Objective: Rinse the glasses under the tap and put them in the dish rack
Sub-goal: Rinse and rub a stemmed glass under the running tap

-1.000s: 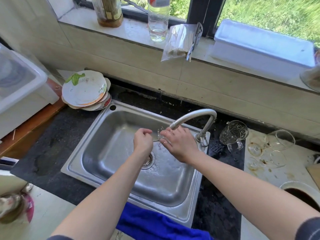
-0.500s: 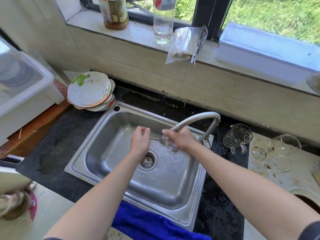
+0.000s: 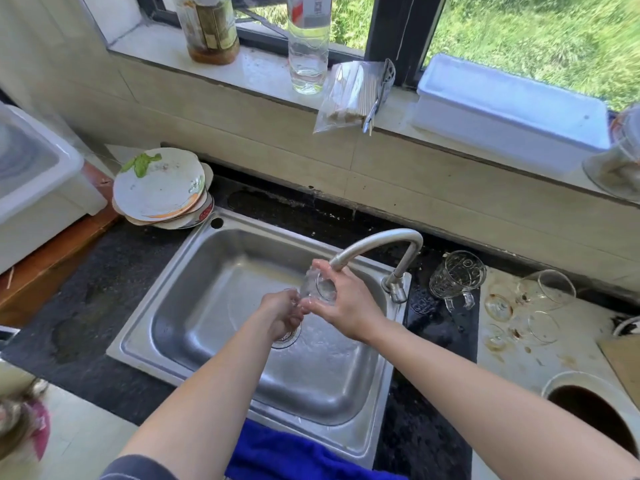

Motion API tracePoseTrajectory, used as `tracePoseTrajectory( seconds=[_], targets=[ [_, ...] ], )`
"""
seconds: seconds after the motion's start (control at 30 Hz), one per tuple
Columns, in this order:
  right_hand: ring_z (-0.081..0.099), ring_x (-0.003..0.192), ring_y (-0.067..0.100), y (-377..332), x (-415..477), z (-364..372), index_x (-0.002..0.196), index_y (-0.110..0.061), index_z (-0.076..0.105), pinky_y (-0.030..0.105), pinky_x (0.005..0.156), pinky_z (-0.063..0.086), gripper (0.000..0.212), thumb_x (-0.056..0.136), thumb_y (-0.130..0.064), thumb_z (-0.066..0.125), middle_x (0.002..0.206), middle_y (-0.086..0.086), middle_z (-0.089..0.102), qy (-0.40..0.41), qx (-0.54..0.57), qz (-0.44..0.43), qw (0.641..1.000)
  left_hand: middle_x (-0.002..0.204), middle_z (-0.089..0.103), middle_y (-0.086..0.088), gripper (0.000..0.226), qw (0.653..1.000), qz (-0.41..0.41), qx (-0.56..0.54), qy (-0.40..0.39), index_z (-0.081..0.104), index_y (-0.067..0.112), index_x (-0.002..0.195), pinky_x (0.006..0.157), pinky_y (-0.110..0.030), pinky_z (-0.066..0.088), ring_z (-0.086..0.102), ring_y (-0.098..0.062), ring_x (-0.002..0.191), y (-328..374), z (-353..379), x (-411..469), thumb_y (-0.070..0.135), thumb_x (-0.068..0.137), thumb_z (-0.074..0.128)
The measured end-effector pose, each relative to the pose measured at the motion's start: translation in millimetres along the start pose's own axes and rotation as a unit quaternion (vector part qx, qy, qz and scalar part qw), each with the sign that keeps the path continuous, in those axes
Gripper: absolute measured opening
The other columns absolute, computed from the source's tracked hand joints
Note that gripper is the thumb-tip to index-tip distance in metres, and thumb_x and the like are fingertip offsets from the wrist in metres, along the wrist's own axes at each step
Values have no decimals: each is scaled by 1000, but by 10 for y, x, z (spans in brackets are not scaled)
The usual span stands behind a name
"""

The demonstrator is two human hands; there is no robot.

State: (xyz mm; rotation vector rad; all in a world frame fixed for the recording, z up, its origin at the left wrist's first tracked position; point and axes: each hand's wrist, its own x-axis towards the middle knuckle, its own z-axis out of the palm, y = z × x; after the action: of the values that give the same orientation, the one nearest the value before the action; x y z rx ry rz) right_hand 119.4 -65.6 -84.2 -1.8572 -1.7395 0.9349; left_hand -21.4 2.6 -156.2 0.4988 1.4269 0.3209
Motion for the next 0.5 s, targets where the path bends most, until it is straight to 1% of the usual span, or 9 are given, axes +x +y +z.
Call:
tracePoseTrajectory(
  seconds=[0.07,0.13,0.23,0.27,0.33,0.37,0.4,0.43,0.5],
  targets=[
    [45,125,13,71,-105,-7,139,-22,49,32,102,44,65,82,-46,71,135,-4,47,85,-59,-38,994,56,54,-15,15,1000,3,-17,16,49,10,83,30,-10,19,32,-9,28,17,34,31,6,95,39],
    [53,111,11,141,-164,14,128,-23,56,30,84,52,56,80,-47,72,123,-9,50,172,-95,-60,979,66,55,-17,13,999,7,-32,13,49,10,95,30,-11,19,33,-9,29,18,77,70,12,99,37],
    [57,86,9,87,-92,3,109,-25,57,30,66,51,40,79,-48,73,106,-11,46,237,-17,15,971,67,54,-16,17,998,2,-58,1,49,10,112,28,-11,21,36,-9,31,46,150,62,14,100,37],
    [57,83,8,56,-62,-5,103,-27,58,30,66,50,35,80,-50,71,104,-12,44,229,-2,38,973,66,54,-16,16,999,2,-53,0,50,10,110,29,-12,21,36,-10,33,58,160,43,15,100,39],
    [59,88,7,34,3,-4,91,-34,63,31,75,50,24,83,-57,64,114,-16,43,162,14,61,985,64,54,-14,12,1000,17,-16,-7,52,9,99,32,-13,21,35,-11,37,75,158,-20,19,97,46],
    [59,89,8,36,29,0,81,-35,64,33,78,50,25,83,-60,61,117,-16,45,121,27,83,989,62,53,-11,11,1000,26,14,-11,52,10,97,35,-13,20,34,-12,39,74,142,-52,21,95,50],
    [58,84,10,35,53,-7,71,-32,65,36,77,51,32,83,-62,60,111,-12,51,88,68,114,987,60,50,-9,12,998,36,37,-19,51,12,96,37,-14,19,32,-12,40,67,118,-67,23,93,53],
    [58,77,13,51,90,-25,66,-28,66,39,74,53,38,84,-61,60,98,-7,57,71,134,164,975,60,46,-7,14,998,42,49,-25,49,14,98,38,-15,18,32,-13,41,67,95,-85,25,92,55],
    [63,71,18,64,151,-67,72,-16,68,38,68,57,42,86,-55,61,77,-2,64,64,274,272,920,61,40,-4,22,996,54,60,-28,41,21,104,40,-15,15,30,-11,39,63,43,-92,29,92,57]
  ],
)
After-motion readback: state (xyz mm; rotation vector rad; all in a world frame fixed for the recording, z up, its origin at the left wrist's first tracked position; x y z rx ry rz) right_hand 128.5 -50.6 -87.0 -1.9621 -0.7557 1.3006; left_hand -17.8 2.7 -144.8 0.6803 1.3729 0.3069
